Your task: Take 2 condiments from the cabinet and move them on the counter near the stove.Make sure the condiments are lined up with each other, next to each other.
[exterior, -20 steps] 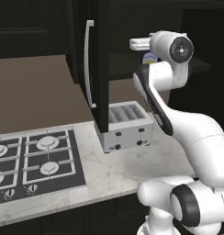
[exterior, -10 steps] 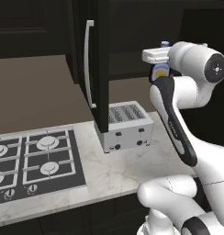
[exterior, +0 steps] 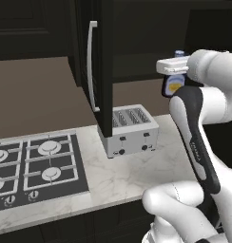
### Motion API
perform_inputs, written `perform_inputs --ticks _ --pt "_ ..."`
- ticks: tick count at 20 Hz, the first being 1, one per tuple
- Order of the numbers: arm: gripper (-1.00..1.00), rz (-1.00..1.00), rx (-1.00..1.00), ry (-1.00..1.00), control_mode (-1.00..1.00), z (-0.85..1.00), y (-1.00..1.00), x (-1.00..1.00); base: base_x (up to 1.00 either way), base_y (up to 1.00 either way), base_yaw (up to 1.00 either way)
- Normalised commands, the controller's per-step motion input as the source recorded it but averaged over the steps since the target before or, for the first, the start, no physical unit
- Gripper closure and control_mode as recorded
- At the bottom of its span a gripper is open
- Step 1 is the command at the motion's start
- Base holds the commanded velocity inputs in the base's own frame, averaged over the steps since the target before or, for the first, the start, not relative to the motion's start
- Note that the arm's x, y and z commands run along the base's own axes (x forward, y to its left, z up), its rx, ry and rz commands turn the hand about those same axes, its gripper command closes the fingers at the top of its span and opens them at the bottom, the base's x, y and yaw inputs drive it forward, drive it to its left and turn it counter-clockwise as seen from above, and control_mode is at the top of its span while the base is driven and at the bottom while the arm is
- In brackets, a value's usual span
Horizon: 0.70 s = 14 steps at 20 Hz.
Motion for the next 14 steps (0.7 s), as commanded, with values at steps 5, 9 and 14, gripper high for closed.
perform_inputs --ticks 5,9,14 --pt "1.0 0.0 0.0 0.01 -1.0 -0.16 0.06 -0.21 0.0 0.0 0.0" --pt "1.0 0.0 0.0 0.0 -1.0 -0.32 0.0 -0.2 0.0 0.0 0.0" --pt "1.0 0.0 0.0 0.0 -1.0 -0.17 0.0 -0.22 0.0 0.0 0.0"
